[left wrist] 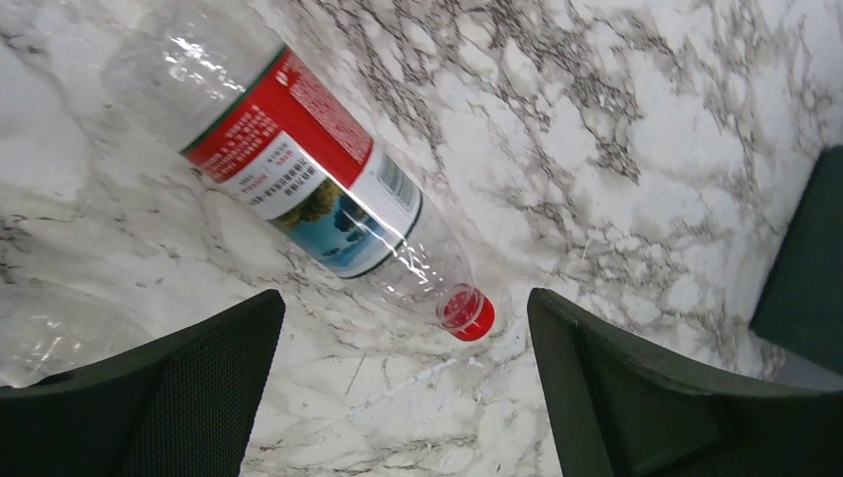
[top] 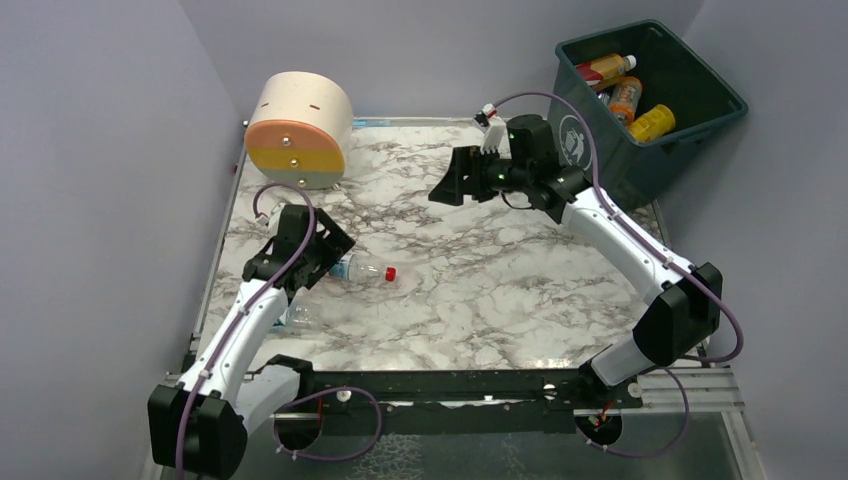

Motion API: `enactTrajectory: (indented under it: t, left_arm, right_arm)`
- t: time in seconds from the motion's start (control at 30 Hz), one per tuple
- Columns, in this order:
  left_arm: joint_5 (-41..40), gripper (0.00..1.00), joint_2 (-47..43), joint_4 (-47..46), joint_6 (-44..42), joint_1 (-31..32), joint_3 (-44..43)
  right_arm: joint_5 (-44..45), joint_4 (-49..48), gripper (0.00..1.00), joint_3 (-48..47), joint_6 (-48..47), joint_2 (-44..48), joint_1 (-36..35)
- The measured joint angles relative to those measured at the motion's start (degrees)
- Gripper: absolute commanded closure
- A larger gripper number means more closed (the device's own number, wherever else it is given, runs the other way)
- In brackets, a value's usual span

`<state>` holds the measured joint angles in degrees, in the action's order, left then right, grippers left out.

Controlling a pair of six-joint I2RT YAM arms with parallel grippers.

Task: Put the plastic bottles in the bin
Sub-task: Pick up the plastic bottle at the center of the board.

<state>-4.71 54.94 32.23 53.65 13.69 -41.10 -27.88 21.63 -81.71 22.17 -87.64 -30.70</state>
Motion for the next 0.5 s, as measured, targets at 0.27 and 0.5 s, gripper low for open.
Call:
enactTrajectory:
  t: [0.27,0.5]
  left_arm:
    - [-3.3,0.01,5.1,5.5,3.8,-5.4,-4.1]
    - [-3.9,0.01,13.7,8.4,5.7,-8.6,-6.4]
  right_arm:
    - [-0.5,-0.8,0.03,1.2,-0.9,-1.5,-0.5]
    - [-1.6,-2.7,0.03,4.0,-1.2,-1.5,-0.5]
